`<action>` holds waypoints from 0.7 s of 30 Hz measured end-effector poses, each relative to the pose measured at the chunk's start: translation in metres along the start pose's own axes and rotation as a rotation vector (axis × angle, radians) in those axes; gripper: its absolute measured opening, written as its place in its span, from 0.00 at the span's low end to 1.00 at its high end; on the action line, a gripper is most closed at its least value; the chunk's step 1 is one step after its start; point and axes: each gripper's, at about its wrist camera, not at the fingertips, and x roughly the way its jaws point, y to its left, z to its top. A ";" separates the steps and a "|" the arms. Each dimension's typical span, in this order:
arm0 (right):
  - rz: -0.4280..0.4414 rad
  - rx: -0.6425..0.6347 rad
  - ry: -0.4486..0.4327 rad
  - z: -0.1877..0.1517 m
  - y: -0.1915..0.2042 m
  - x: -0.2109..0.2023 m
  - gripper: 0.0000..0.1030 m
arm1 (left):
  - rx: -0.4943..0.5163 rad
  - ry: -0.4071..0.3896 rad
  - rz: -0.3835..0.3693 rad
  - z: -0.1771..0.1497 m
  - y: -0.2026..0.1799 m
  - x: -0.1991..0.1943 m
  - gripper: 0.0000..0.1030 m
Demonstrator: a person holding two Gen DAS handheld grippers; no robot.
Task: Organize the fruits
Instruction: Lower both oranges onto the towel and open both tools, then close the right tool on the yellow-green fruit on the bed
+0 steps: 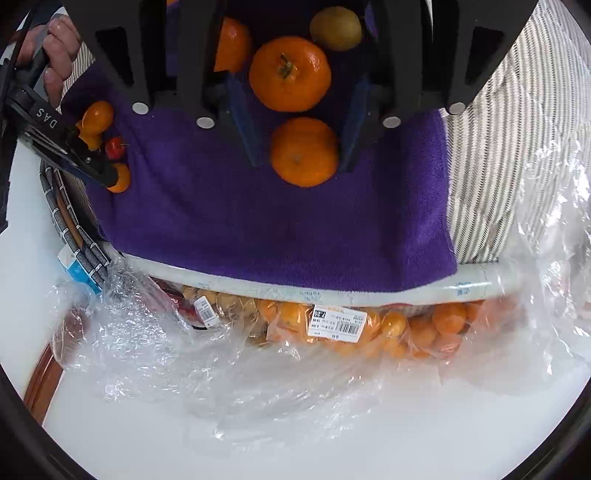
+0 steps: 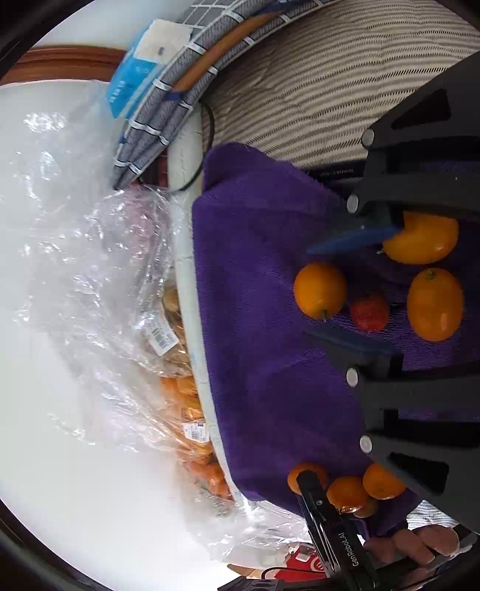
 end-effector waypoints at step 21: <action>-0.024 -0.020 -0.162 -0.055 0.031 -0.168 0.53 | 0.063 -0.116 0.035 -0.083 -0.026 -0.141 0.54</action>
